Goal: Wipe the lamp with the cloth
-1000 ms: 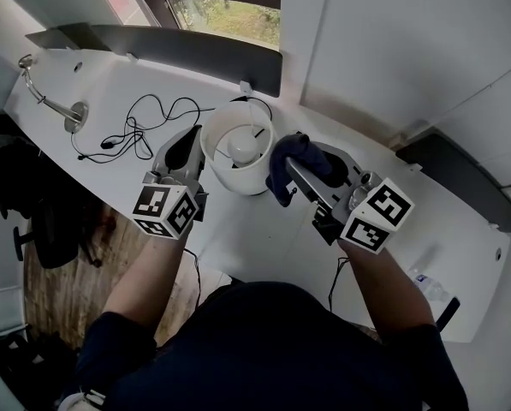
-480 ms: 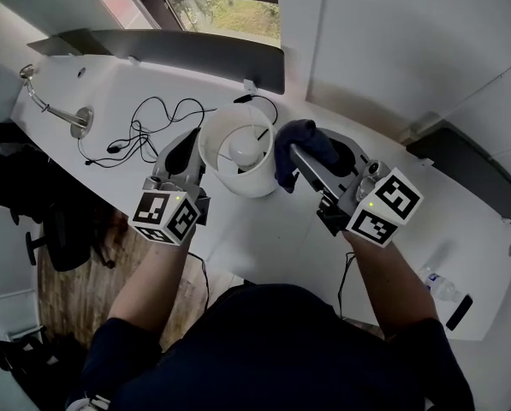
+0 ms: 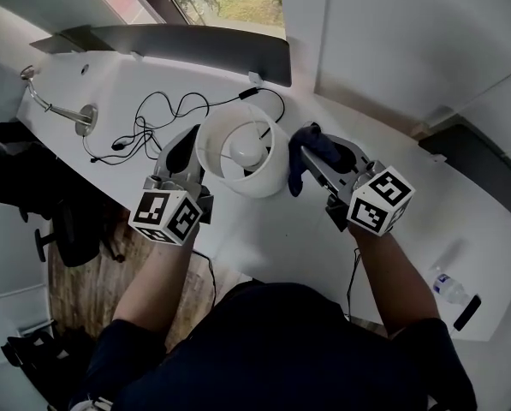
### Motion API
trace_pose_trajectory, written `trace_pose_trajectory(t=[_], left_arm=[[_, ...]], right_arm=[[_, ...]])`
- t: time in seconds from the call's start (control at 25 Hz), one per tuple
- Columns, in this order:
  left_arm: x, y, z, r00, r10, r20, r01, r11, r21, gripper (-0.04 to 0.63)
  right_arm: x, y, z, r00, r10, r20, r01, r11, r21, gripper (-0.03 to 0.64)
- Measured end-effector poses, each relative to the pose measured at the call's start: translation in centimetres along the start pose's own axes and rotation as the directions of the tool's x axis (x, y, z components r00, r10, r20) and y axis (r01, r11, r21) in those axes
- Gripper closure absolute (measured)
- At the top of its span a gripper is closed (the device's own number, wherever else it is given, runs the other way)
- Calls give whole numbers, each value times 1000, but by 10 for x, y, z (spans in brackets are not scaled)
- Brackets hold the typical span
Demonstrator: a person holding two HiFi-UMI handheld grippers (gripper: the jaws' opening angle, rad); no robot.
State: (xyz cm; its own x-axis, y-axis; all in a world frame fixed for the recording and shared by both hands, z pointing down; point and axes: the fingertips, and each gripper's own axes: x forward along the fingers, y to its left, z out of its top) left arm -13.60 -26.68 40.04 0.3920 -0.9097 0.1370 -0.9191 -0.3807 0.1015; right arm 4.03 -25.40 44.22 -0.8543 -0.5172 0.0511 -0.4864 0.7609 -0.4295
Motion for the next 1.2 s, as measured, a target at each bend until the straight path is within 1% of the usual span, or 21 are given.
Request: trace_pose_trajectory(t=[0.28, 0.44, 0.56, 0.8, 1.04, 1.2], left_arm=[[0, 1, -3, 1000, 6, -10, -6, 1000, 0, 589], [-2, 1, -4, 1000, 11, -10, -11, 1000, -1, 589], [-2, -1, -5, 1000, 6, -6, -6, 1000, -10, 589], [-8, -2, -7, 1000, -4, -3, 4, 1000, -14, 589], [-12, -4, -8, 1000, -10, -5, 10, 1000, -20, 589], [-14, -5, -6, 1000, -15, -2, 15, 1000, -23, 589]], right_arm=[[6, -26, -30, 996, -55, -64, 55, 998, 9, 509], [12, -31, -35, 995, -57, -85, 58, 998, 4, 509], [13, -24, -20, 998, -24, -63, 24, 1000, -6, 509], [18, 3, 17, 999, 37, -11, -38, 997, -60, 509], [18, 29, 52, 996, 85, 34, -82, 993, -89, 509], [23, 44, 79, 989, 134, 62, -127, 986, -107, 509]])
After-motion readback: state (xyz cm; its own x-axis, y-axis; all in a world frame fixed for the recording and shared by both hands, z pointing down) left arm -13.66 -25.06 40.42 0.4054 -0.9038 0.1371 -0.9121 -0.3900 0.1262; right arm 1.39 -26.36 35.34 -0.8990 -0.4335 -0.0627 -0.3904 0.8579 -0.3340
